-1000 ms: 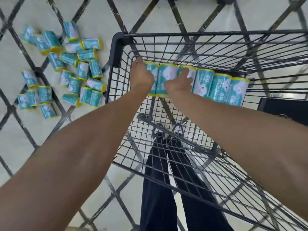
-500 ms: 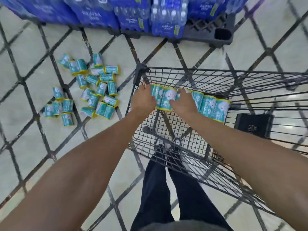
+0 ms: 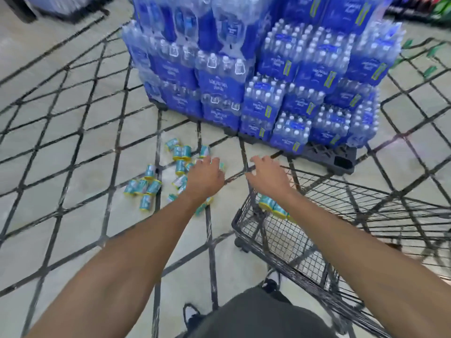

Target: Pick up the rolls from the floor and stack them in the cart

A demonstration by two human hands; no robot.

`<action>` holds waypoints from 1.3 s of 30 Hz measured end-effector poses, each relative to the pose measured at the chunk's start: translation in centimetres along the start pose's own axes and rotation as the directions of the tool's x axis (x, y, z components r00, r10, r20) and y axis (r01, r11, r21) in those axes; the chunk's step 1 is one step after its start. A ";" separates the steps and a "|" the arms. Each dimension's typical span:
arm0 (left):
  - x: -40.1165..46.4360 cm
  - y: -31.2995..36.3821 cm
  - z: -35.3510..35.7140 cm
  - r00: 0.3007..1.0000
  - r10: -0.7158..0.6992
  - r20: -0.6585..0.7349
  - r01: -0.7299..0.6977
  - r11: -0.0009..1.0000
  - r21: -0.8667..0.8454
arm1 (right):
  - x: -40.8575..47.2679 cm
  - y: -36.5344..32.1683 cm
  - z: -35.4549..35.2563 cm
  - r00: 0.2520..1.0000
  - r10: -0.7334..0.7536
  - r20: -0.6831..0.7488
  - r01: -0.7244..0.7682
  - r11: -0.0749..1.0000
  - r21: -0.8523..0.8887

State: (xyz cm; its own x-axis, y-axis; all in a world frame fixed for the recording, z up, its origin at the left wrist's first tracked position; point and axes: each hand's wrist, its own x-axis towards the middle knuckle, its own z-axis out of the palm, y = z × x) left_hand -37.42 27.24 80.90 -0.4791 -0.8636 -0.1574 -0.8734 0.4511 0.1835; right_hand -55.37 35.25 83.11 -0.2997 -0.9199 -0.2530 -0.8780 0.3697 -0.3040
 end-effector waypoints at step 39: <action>13.0 -60.1 21.1 0.720 -0.443 0.533 0.605 0.778 -0.170 | 30.8 -36.2 45.1 0.822 0.200 0.533 -0.229 0.973 -0.011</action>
State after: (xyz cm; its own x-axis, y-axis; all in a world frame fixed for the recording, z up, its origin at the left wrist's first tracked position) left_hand 6.98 -6.34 47.33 -0.0047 -0.7019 -0.7123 -0.9545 -0.2093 0.2126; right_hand -15.94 -0.55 44.88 -0.2229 -0.6130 -0.7580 -0.7904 0.5688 -0.2275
